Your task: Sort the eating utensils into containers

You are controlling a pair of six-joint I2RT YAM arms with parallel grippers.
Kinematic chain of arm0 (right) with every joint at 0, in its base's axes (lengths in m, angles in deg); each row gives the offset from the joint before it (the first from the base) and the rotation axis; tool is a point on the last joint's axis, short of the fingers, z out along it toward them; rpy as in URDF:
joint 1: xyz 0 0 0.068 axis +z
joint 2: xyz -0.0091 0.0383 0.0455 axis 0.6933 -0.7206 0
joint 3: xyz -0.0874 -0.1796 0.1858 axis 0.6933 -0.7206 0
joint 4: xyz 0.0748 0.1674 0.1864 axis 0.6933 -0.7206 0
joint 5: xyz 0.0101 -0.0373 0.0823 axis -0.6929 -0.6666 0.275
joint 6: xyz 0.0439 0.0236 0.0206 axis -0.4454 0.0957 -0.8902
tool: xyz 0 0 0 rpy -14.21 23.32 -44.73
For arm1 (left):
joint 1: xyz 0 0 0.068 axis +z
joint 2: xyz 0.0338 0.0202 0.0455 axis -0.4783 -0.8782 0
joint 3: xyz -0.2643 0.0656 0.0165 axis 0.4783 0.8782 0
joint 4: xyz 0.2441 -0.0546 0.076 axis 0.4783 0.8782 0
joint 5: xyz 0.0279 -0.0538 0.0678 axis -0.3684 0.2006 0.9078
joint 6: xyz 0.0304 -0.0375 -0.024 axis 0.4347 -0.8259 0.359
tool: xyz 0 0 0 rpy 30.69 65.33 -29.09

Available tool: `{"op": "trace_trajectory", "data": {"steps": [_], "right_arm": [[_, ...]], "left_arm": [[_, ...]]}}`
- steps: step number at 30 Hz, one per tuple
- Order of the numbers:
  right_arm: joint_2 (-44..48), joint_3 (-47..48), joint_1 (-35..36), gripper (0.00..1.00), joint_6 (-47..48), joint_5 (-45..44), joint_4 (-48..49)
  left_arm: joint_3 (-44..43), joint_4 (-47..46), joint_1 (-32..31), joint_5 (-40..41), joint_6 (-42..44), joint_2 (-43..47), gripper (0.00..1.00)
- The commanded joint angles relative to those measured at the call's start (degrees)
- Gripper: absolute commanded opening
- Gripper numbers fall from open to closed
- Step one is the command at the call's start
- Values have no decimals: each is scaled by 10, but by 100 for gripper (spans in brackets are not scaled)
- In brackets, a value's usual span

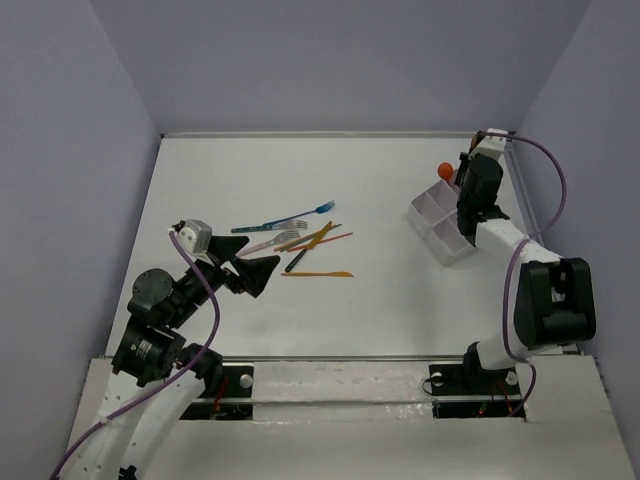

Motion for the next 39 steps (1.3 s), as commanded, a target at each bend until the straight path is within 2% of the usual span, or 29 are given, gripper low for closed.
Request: {"op": "trace_trajectory", "data": {"steps": [1, 11, 21, 27, 31, 35, 39], "right_arm": [[-24, 40, 1, 0, 44, 4, 71], [-62, 28, 1, 0, 88, 14, 107], [-64, 4, 1, 1, 79, 20, 100], [-57, 19, 1, 25, 69, 20, 62], [-38, 24, 1, 45, 55, 32, 43], [-23, 34, 1, 52, 40, 44, 15], [24, 51, 6, 55, -10, 81, -66]], "left_arm": [[-3, -19, -1, 3, 5, 1, 99], [-3, -19, -1, 4, 6, -1, 99], [-3, -20, -1, 4, 6, -2, 99], [-3, -20, -1, 3, 7, -3, 99], [-2, -21, -1, 3, 6, -3, 99], [-2, -22, -1, 4, 6, -4, 99], [1, -27, -1, 15, 1, -4, 99]]}}
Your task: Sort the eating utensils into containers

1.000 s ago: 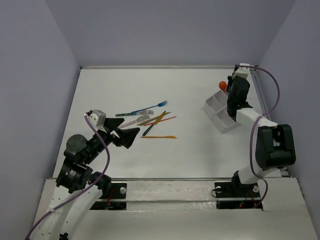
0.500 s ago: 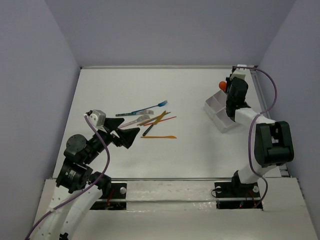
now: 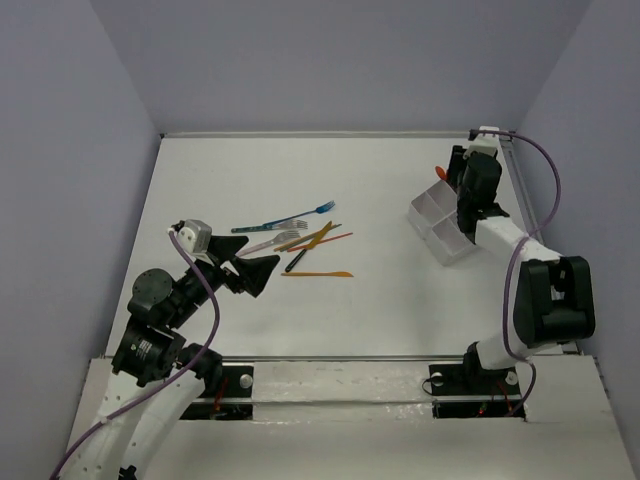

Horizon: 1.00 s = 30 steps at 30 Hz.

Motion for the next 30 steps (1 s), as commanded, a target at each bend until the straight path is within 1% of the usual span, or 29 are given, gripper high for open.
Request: {"op": "trace_trajectory", "data": {"steps": [1, 4, 5, 6, 7, 8, 9, 10, 11, 12, 13, 14, 15, 16, 17, 18, 22, 23, 24, 25, 27, 30], "right_arm": [[67, 44, 18, 55, -89, 43, -75], [110, 46, 63, 56, -136, 76, -145], [120, 41, 75, 56, -150, 102, -184], [142, 36, 86, 56, -178, 118, -204], [157, 29, 99, 56, -194, 131, -221], [171, 18, 121, 56, -207, 162, -244], [199, -5, 133, 56, -231, 182, -255], [214, -18, 144, 56, -239, 199, -261], [228, -27, 162, 56, -244, 235, -268], [256, -44, 168, 56, -258, 244, -298], [268, -51, 168, 56, -260, 278, -307], [283, -58, 168, 56, -260, 287, -317], [298, -64, 168, 57, -263, 290, -340], [328, -79, 168, 57, -271, 304, -346], [340, -85, 168, 57, -271, 315, -353], [351, -90, 168, 57, -271, 328, -359], [380, -110, 168, 57, -280, 384, -363], [383, -117, 168, 57, -282, 399, -365], [391, -122, 168, 57, -282, 406, -362], [397, -125, 168, 57, -282, 409, -361], [409, -129, 168, 57, -283, 415, -362], [424, -132, 168, 57, -288, 433, -355]], "left_arm": [[1, -25, -1, 16, 0, -11, 99], [-1, -18, -1, 38, -4, -36, 99], [-1, -17, -1, 44, -4, -44, 99], [-3, -11, -1, 64, -3, -53, 99], [-5, -5, -1, 80, -4, -78, 99], [-11, 5, -1, 96, -4, -95, 99], [-28, 36, -1, 136, -8, -137, 99], [-38, 51, -1, 157, -14, -160, 99], [-46, 58, -1, 170, -16, -179, 97], [-60, 70, -1, 181, -16, -218, 94], [-67, 79, -1, 187, -17, -240, 91], [-75, 86, -1, 193, -17, -260, 89], [-79, 93, -1, 226, -17, -281, 86], [-87, 104, -1, 242, -17, -320, 83], [-92, 111, -1, 255, -17, -340, 79], [-99, 121, 5, 276, -16, -377, 78], [-139, 149, 5, 304, 18, -454, 74], [-148, 158, 10, 315, 27, -469, 72], [-162, 174, 10, 348, 40, -485, 70], [-164, 177, 16, 352, 54, -516, 69], [-165, 173, 16, 346, 68, -540, 64], [-170, 143, 16, 330, 96, -585, 64]]}}
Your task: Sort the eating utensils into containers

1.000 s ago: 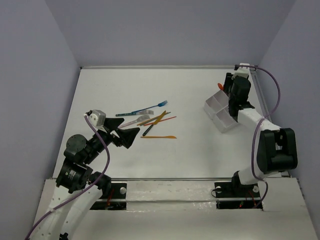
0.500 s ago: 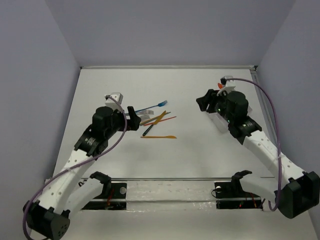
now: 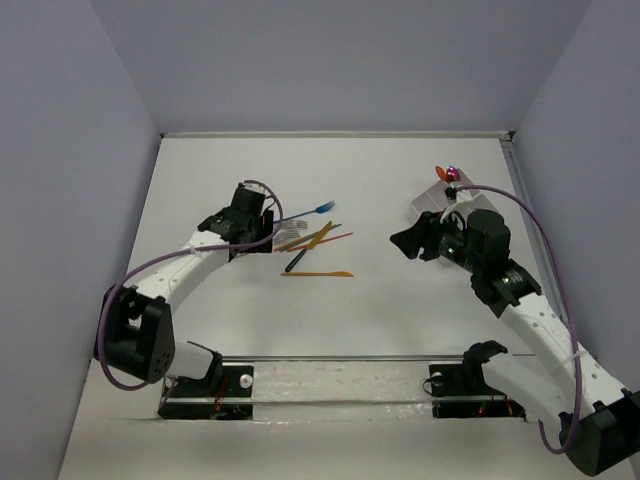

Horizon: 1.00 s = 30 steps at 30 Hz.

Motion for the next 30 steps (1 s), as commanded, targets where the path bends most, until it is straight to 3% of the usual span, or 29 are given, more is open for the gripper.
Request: {"op": "trace_trajectory", "data": {"steps": [1, 4, 9, 26, 29, 30], "right_arm": [[23, -3, 0, 57, -11, 54, 13], [21, -5, 0, 57, -11, 68, 14], [19, -13, 0, 57, -13, 85, 21], [28, -17, 0, 57, -13, 87, 11], [30, -17, 0, 57, -13, 83, 10], [31, -17, 0, 57, -13, 80, 9]], "left_arm": [[-23, -10, 3, 18, 57, -55, 64], [-42, -8, 8, 31, 72, -110, 64], [-48, -47, 21, -4, 97, -128, 64], [-77, -41, 63, -76, 114, -248, 62], [-82, -34, 68, -87, 114, -270, 50], [-81, -32, 68, -90, 114, -273, 42]]}}
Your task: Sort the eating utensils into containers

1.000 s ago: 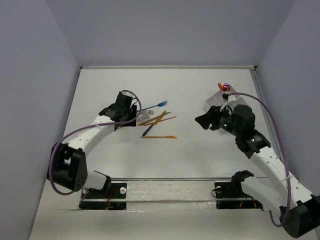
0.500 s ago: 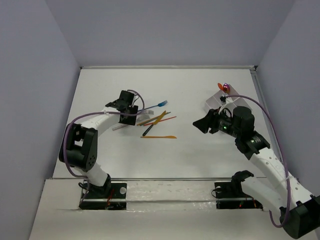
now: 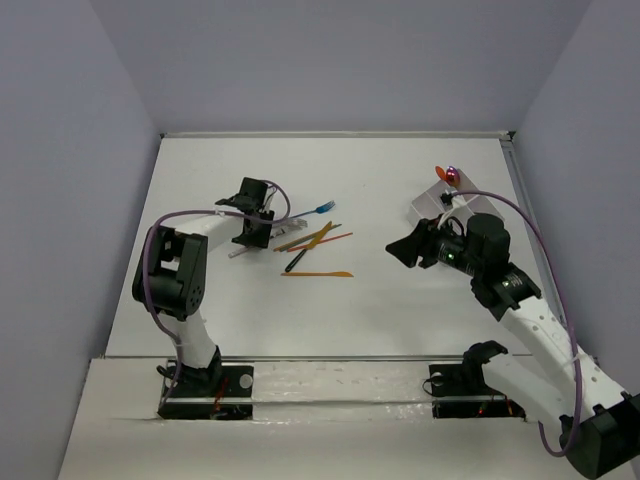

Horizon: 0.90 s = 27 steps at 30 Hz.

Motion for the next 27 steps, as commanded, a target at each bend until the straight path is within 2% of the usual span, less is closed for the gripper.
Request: {"op": "trace_trajectory", "data": {"steps": [1, 5, 10, 14, 15, 16, 27], "right_arm": [[12, 3, 0, 57, -2, 2, 10], [8, 7, 0, 57, -2, 2, 12], [3, 7, 0, 57, -5, 0, 13], [12, 8, 0, 57, -7, -9, 11], [13, 8, 0, 57, -9, -11, 12], [13, 8, 0, 57, -10, -11, 13], [1, -5, 0, 59, -40, 14, 47]], "left_arm": [[-2, 21, 7, -38, 1, -26, 38], [2, 24, 7, -47, 0, -12, 31], [10, 29, 7, -63, -5, 3, 30], [14, 29, 7, -98, -6, 10, 14], [15, 30, 1, -108, -6, 13, 4], [15, 32, 1, -110, -6, 15, 0], [24, 22, -12, -219, -16, 125, 0]]}}
